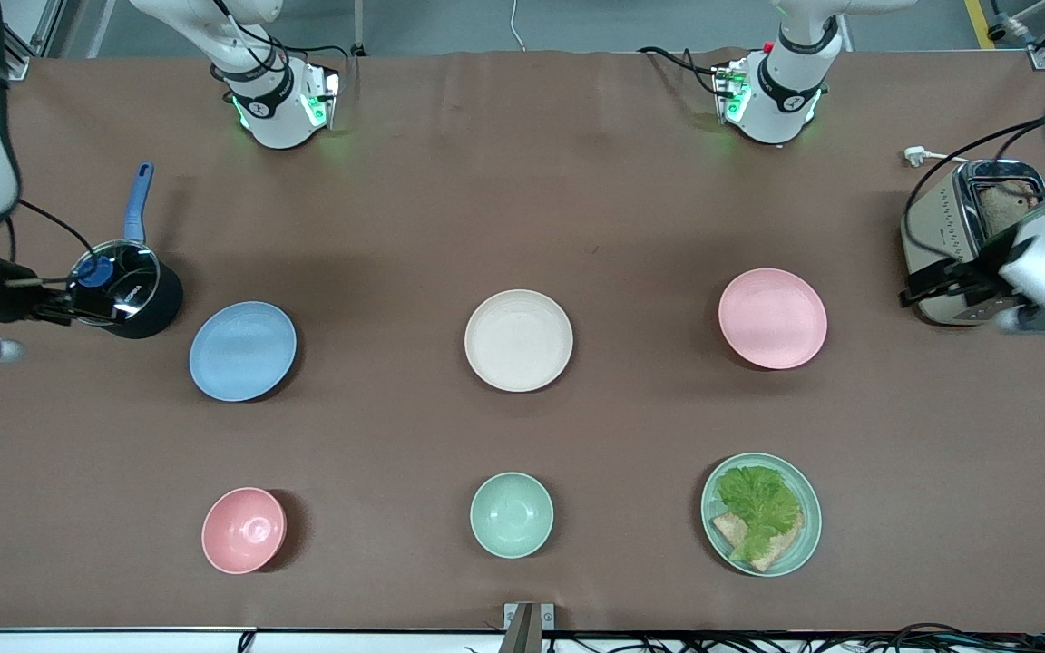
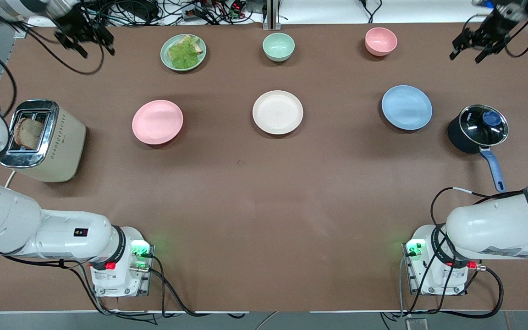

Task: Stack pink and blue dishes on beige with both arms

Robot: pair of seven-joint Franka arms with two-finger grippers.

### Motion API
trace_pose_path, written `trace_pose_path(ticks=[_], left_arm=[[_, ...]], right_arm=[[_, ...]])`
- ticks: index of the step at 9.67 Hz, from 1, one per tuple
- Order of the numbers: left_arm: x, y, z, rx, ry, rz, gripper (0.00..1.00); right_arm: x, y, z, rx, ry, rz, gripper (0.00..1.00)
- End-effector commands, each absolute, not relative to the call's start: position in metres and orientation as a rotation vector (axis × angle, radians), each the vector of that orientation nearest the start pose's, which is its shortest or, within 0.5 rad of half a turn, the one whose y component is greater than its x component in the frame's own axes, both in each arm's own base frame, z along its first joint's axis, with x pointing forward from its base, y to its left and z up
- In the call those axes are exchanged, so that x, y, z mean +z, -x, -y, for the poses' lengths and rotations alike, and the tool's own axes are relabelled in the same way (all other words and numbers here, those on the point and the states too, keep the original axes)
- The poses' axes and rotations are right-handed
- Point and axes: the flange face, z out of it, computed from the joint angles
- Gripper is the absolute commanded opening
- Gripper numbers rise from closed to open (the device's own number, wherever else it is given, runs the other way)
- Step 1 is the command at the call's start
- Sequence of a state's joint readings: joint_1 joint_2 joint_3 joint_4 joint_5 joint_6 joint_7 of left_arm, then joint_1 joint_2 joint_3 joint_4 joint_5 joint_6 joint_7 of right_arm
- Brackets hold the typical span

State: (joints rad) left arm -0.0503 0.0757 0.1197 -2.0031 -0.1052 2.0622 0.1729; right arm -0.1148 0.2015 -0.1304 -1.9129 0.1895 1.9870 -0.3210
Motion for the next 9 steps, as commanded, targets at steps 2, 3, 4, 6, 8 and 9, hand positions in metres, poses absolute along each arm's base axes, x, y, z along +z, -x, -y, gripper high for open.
trace_pose_path(ticks=[2, 3, 4, 6, 8, 9], left_arm=[[0.288, -0.562, -0.037, 0.079, 3.276, -0.107, 1.0], [0.263, -0.553, -0.036, 0.117, 3.289, -0.066, 1.0], [0.244, -0.545, -0.035, 0.147, 3.296, -0.034, 1.0], [0.211, -0.531, -0.035, 0.208, 3.299, 0.012, 0.99], [0.19, -0.514, -0.035, 0.258, 3.297, 0.041, 0.82], [0.185, -0.507, -0.037, 0.277, 3.297, 0.054, 0.72]], right_arm=[[0.274, -0.556, 0.143, 0.046, 2.892, -0.001, 1.0], [0.25, -0.552, 0.145, 0.022, 2.884, 0.049, 1.0], [0.226, -0.549, 0.149, 0.003, 2.854, 0.066, 1.0], [0.203, -0.545, 0.146, -0.002, 2.792, 0.043, 0.95], [0.187, -0.539, 0.144, 0.014, 2.79, 0.027, 0.79], [0.181, -0.537, 0.147, 0.014, 2.787, 0.043, 0.71]])
